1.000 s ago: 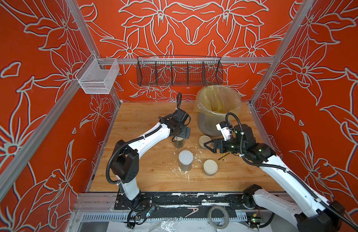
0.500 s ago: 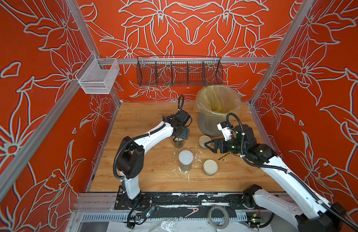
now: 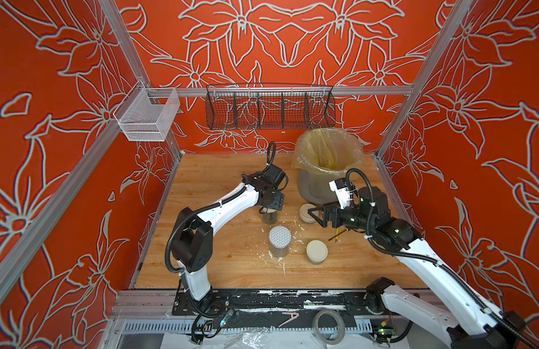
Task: Empty moldy tea leaves from jars
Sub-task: Pick up the jar from the center of the board.
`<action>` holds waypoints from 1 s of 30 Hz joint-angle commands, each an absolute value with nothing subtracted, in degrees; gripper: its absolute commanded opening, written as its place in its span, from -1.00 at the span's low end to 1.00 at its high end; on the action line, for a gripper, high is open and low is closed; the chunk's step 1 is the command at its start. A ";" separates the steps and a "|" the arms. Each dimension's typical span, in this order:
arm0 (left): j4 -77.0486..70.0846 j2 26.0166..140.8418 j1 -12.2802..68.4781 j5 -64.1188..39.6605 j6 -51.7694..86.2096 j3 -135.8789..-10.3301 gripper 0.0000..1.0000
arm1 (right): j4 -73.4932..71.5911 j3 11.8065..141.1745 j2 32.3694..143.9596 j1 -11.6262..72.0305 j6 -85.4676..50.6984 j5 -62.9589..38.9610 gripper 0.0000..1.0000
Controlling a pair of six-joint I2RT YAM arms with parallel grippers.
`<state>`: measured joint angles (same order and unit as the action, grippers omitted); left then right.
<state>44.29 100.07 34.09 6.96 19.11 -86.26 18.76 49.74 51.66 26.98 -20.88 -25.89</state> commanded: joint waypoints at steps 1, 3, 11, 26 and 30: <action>43.05 91.22 33.67 3.69 19.42 -87.28 -0.16 | 7.34 47.97 50.98 28.00 -15.47 -24.08 0.95; 42.16 88.18 33.27 1.49 19.48 -87.14 -0.24 | 3.00 47.17 51.37 28.55 -12.27 -24.06 0.95; 36.87 77.36 31.82 -9.22 20.63 -85.16 -0.49 | -14.53 41.16 52.60 29.96 5.97 -29.53 0.95; 26.94 69.00 31.56 -20.42 25.02 -80.97 -0.74 | -28.89 40.01 66.47 32.34 10.85 -43.92 0.95; 26.87 69.08 31.56 -20.44 25.33 -80.86 -0.78 | -29.74 41.52 70.62 33.37 11.01 -43.91 0.95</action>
